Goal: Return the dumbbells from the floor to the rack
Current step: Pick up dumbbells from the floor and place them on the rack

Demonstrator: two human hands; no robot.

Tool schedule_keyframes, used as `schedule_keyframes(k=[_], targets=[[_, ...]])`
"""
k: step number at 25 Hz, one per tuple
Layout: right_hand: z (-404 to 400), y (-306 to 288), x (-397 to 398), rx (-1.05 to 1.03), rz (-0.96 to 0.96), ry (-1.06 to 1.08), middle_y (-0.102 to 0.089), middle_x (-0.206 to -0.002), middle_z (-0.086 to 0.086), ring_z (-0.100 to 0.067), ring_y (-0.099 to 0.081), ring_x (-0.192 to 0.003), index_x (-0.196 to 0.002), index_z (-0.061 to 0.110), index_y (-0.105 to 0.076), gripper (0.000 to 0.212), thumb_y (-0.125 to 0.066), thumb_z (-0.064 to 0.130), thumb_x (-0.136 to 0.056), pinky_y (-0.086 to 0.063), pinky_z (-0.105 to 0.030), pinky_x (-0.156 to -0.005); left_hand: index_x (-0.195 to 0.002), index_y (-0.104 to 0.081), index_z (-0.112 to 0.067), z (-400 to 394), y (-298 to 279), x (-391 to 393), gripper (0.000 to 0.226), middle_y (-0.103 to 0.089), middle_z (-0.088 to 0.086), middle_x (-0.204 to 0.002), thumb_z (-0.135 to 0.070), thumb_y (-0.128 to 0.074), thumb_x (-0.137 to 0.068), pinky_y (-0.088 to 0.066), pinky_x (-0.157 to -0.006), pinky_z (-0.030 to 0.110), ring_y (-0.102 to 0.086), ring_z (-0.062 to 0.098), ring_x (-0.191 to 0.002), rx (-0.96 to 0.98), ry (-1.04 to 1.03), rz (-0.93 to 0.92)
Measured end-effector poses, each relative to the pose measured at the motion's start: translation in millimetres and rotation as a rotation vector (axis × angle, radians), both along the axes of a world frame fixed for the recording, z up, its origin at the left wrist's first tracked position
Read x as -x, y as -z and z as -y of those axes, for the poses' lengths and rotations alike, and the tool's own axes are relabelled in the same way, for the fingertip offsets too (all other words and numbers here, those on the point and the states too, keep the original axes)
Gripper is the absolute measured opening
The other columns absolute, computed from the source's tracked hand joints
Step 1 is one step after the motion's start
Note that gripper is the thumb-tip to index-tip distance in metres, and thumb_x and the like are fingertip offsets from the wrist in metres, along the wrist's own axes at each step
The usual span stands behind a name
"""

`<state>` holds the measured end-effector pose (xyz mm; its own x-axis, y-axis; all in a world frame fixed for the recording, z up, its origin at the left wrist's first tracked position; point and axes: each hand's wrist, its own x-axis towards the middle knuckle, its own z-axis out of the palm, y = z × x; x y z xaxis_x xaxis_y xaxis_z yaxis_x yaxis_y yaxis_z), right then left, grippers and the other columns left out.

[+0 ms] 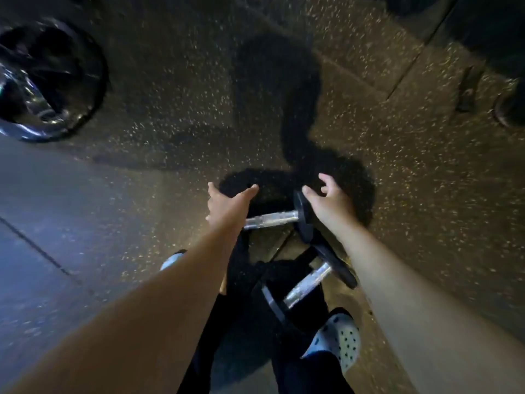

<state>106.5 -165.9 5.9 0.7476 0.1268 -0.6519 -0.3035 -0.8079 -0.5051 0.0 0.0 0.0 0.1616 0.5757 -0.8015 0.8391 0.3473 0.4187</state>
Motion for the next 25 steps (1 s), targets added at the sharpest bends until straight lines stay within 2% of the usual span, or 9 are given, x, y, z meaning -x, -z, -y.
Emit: schedule_keyframes(k=[3,5,7,9,11,14,18,21,25], targets=[[-7.1,53.1,12.2,0.044,0.012,-0.068,-0.05,-0.148,-0.008,-0.029,-0.049,-0.132,-0.149,0.024,-0.04,0.065,-0.061,0.046,-0.091,-0.039,-0.038,-0.104,-0.162,-0.01,-0.026,-0.1,48.5,7.7,0.115,-0.037,0.011,-0.159,-0.056,-0.077,-0.074,-0.039,-0.111,0.05,-0.04,0.039,-0.142,-0.101,0.056,-0.115],[-9.7,73.9,20.3,0.079,0.004,-0.067,-0.053,-0.144,-0.008,-0.029,-0.052,-0.13,-0.146,0.02,-0.043,0.063,-0.064,0.042,-0.091,-0.042,-0.036,-0.101,-0.159,-0.02,-0.018,1.2,69.5,12.0,0.101,-0.05,0.012,-0.147,-0.046,-0.077,-0.081,-0.047,-0.099,0.041,-0.054,0.036,-0.129,-0.079,0.068,-0.166],[-10.4,87.6,20.7,0.137,0.005,-0.012,-0.059,-0.137,-0.01,-0.031,-0.058,-0.123,-0.139,0.015,-0.051,0.055,-0.067,0.033,-0.09,-0.045,-0.033,-0.094,-0.145,-0.043,-0.007,4.3,80.0,8.9,0.072,-0.062,0.015,-0.121,-0.033,-0.074,-0.085,-0.053,-0.09,0.04,-0.063,0.034,-0.108,-0.091,0.11,-0.241],[-13.9,92.9,21.9,0.146,-0.002,0.044,-0.065,-0.126,-0.013,-0.032,-0.063,-0.113,-0.128,0.01,-0.06,0.042,-0.068,0.025,-0.09,-0.047,-0.031,-0.086,-0.122,-0.059,0.0,5.3,88.0,8.0,0.039,-0.061,0.013,-0.096,-0.021,-0.066,-0.089,-0.056,-0.083,0.039,-0.063,0.031,-0.088,-0.093,0.149,-0.295],[-15.6,89.8,24.7,0.109,-0.004,0.088,-0.066,-0.123,-0.013,-0.03,-0.065,-0.11,-0.127,0.009,-0.061,0.038,-0.067,0.02,-0.091,-0.049,-0.031,-0.085,-0.113,-0.059,-0.004,7.0,83.4,8.0,0.025,-0.057,0.011,-0.092,-0.016,-0.061,-0.091,-0.055,-0.082,0.04,-0.062,0.031,-0.086,-0.115,0.188,-0.281],[-19.5,61.3,21.1,0.063,0.046,0.082,-0.064,-0.128,-0.012,-0.029,-0.064,-0.113,-0.13,0.01,-0.058,0.04,-0.066,0.02,-0.092,-0.051,-0.034,-0.088,-0.115,-0.059,-0.006,3.8,58.1,8.1,0.026,-0.062,0.011,-0.1,-0.016,-0.059,-0.091,-0.056,-0.083,0.04,-0.065,0.033,-0.094,-0.181,0.216,-0.227],[-37.5,-18.2,-6.8,-0.008,0.13,0.102,-0.06,-0.134,-0.015,-0.032,-0.06,-0.119,-0.137,0.008,-0.054,0.05,-0.066,0.026,-0.092,-0.051,-0.042,-0.099,-0.115,-0.063,-0.005,-18.0,-18.4,-17.5,0.029,-0.067,0.013,-0.106,-0.018,-0.06,-0.089,-0.052,-0.078,0.037,-0.065,0.033,-0.094,-0.247,0.224,-0.077],[-54.7,-113.5,-32.8,-0.09,0.226,0.167,-0.063,-0.129,-0.014,-0.033,-0.062,-0.116,-0.132,0.007,-0.057,0.046,-0.066,0.028,-0.092,-0.051,-0.044,-0.098,-0.114,-0.062,-0.007,-39.7,-119.8,-51.3,0.026,-0.062,0.01,-0.103,-0.021,-0.061,-0.091,-0.047,-0.079,0.036,-0.063,0.033,-0.098,-0.303,0.222,0.036],[-74.2,-254.7,-58.4,-0.21,0.38,0.221,-0.068,-0.119,-0.015,-0.035,-0.063,-0.112,-0.124,0.008,-0.061,0.04,-0.066,0.031,-0.092,-0.05,-0.045,-0.096,-0.102,-0.061,-0.013,-61.9,-274.6,-85.9,0.013,-0.057,0.005,-0.093,-0.021,-0.06,-0.091,-0.04,-0.074,0.033,-0.055,0.027,-0.086,-0.419,0.239,0.199]])
